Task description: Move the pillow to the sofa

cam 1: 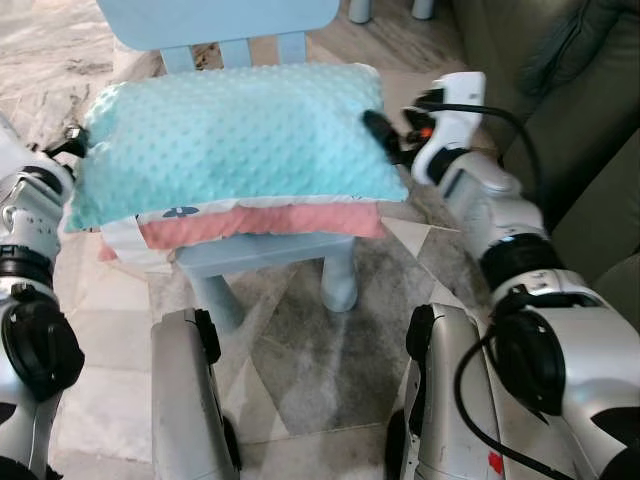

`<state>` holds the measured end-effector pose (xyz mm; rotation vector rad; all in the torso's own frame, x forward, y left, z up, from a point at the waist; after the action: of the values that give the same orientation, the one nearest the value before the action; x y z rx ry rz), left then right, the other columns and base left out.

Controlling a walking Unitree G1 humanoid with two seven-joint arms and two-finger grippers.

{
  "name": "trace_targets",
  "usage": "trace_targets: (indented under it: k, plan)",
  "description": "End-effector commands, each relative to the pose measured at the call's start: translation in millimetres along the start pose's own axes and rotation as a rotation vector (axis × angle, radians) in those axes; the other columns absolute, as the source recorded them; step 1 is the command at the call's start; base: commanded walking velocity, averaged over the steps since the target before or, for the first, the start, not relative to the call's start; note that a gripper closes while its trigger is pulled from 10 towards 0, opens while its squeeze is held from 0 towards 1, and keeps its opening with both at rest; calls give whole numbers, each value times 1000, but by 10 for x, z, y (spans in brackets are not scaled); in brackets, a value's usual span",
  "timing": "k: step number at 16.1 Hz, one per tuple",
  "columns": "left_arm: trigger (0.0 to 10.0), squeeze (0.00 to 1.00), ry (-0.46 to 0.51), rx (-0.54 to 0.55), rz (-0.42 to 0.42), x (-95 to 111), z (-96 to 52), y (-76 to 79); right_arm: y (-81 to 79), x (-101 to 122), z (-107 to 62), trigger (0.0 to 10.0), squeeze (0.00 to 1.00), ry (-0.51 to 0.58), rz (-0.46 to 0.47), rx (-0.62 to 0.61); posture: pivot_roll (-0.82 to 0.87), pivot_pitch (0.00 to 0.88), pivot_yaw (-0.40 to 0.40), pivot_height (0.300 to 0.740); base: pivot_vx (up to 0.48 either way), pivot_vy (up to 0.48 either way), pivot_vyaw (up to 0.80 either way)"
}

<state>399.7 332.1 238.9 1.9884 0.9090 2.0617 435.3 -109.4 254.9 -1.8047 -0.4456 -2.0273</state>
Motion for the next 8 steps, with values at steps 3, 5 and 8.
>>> trace_targets:
  k: [3,5,8]
  plan:
    - [10000,0,-68,-58,-46,-58,10,85,-150,-5,63,10000,0,-1,32,81,74,271,7,370,0,0,0]
    - [10000,0,-101,-86,-62,-126,13,146,-190,-45,66,10000,0,-13,33,105,72,276,7,370,0,0,0]
    - [10000,0,-159,-149,-99,-214,10,261,-281,-108,63,10000,0,-34,21,183,71,282,8,370,0,0,0]
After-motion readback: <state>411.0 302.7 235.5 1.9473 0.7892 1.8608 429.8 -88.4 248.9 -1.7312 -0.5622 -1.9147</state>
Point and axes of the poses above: a point about 5 cm out from each wrist's last joint towards the gripper, its own z axis pointing out of the wrist towards the gripper, its own x axis along the axis of the wrist's last joint, y = z × x, the point moved 2 cm from there along z, pointing out of the wrist towards the gripper, and after that the axes turned 5 degrees about -z, right-handed, at the moved point
